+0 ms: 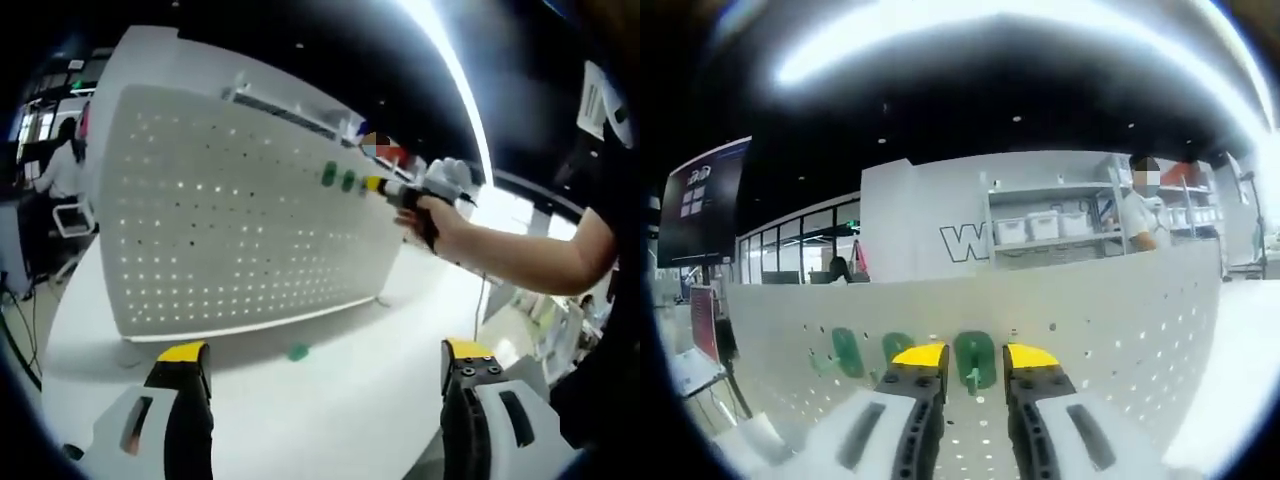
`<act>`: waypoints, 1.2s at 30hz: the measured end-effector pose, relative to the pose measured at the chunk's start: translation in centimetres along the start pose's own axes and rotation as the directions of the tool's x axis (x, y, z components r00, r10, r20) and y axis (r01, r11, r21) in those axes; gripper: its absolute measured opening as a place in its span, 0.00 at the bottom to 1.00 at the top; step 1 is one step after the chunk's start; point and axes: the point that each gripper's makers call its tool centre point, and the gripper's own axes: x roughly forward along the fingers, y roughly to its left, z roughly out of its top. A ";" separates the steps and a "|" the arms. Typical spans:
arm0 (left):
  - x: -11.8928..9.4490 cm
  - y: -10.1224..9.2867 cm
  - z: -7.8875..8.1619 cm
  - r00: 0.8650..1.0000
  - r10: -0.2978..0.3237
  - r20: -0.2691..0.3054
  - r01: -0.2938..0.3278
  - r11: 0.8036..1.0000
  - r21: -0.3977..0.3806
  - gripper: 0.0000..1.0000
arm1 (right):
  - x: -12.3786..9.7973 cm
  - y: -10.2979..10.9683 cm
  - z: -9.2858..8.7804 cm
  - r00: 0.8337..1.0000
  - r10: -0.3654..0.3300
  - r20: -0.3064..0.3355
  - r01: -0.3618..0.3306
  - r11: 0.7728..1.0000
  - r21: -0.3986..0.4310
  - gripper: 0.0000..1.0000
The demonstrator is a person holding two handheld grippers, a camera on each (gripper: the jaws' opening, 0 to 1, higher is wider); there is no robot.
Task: Insert the hook assembly into the mounting plate slot until the hook locks in place.
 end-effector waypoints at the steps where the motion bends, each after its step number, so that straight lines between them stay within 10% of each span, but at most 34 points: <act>1: 0.0 0.0 0.0 1.000 0.001 0.001 -0.001 1.000 0.000 0.97 | -0.1 0.1 0.4 1.000 0.002 0.007 -0.002 1.000 0.000 0.19; 15: -1.2 1.0 -1.9 0.998 0.048 -0.041 -0.047 0.999 0.014 1.00 | -2.5 0.7 3.0 0.999 0.033 0.016 -0.033 0.999 0.004 0.23; 36: -3.3 0.7 -2.0 0.994 0.096 -0.054 -0.096 0.995 0.005 1.00 | -11.7 3.3 -2.1 0.982 0.140 -0.127 -0.141 0.990 0.001 0.30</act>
